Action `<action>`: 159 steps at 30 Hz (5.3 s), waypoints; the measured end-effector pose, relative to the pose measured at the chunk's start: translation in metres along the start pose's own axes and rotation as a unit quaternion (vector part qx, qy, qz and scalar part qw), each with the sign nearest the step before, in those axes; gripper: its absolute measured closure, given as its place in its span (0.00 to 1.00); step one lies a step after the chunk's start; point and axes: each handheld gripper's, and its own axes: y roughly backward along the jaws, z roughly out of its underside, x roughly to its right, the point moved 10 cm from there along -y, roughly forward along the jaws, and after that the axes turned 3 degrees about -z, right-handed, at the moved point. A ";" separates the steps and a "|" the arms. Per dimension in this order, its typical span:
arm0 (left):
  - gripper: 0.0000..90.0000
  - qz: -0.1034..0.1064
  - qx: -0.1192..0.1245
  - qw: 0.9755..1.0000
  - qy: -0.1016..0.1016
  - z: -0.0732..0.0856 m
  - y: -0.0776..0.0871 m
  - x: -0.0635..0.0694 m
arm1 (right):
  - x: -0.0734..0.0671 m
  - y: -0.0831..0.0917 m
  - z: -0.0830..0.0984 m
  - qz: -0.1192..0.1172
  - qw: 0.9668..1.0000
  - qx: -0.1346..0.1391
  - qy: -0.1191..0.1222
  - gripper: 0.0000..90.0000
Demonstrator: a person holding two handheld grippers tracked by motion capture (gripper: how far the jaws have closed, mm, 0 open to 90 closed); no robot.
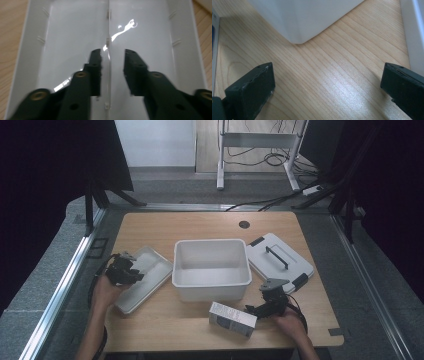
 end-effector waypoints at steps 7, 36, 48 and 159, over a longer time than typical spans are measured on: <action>0.24 0.021 0.041 0.999 -0.013 -0.010 0.018 0.027 | 0.000 0.000 0.000 0.000 1.000 0.000 0.000 0.00; 0.00 0.059 0.082 0.988 -0.117 0.007 -0.031 0.159 | 0.000 0.000 0.000 0.000 1.000 -0.001 0.000 0.00; 0.00 0.076 0.083 0.988 -0.106 0.010 -0.038 0.163 | -0.006 0.028 0.011 -0.003 0.999 -0.028 0.016 0.03; 0.00 0.072 0.084 0.989 -0.096 0.009 -0.038 0.164 | -0.052 0.045 -0.212 -0.060 0.971 -0.196 0.127 0.62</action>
